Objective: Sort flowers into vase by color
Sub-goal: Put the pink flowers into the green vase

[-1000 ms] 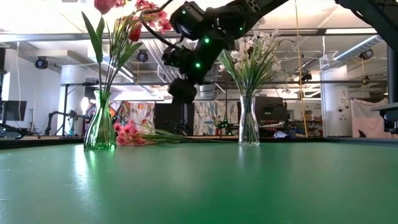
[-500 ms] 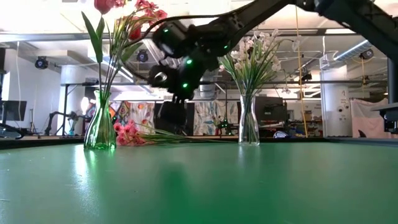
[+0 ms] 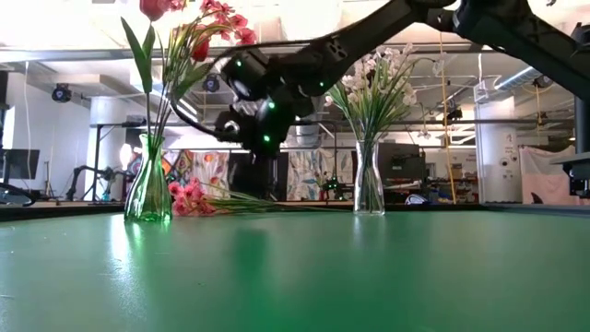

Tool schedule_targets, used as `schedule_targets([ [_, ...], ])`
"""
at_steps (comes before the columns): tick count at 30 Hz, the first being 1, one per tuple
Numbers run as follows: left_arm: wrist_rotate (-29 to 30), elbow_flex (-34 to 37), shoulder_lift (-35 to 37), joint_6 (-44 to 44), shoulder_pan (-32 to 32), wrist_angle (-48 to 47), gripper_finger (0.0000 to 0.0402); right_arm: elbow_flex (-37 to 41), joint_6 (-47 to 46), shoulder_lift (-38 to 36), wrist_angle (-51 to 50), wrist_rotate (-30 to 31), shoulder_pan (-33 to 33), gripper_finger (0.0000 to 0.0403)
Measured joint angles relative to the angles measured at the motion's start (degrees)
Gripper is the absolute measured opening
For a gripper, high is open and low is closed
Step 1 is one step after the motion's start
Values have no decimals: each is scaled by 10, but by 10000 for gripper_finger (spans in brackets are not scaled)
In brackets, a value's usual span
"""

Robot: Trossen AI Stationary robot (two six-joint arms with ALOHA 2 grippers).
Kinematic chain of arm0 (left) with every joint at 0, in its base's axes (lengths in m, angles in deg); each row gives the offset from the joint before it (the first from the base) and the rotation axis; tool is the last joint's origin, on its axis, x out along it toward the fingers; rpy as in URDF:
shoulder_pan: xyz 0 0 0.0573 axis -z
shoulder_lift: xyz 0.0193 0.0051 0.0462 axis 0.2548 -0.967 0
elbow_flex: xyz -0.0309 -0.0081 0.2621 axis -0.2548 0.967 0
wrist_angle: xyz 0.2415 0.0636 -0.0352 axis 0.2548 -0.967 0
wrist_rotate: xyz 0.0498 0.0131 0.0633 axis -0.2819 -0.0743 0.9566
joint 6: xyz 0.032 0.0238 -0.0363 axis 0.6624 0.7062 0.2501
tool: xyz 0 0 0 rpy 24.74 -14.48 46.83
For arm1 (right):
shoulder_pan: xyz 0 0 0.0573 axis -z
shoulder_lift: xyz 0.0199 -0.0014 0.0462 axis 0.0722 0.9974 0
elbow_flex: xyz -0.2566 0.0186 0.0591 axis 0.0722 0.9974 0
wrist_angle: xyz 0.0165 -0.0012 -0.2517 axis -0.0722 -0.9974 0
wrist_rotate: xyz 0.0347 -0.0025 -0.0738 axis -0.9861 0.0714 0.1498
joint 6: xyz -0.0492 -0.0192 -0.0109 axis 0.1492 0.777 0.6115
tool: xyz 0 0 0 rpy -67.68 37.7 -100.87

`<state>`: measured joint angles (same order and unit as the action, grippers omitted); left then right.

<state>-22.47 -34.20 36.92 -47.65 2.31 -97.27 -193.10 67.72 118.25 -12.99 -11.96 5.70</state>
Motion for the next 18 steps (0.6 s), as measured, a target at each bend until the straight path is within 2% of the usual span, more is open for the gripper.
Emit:
schedule_targets([
  [8, 0, 0, 0, 0, 0, 0, 259, 21, 0, 1, 2, -26, 33, 362],
  [14, 0, 0, 0, 0, 0, 0, 259, 21, 1, 1, 11, -67, 39, 362],
  [18, 0, 0, 0, 0, 0, 0, 259, 21, 1, 4, 26, -73, 39, 362],
])
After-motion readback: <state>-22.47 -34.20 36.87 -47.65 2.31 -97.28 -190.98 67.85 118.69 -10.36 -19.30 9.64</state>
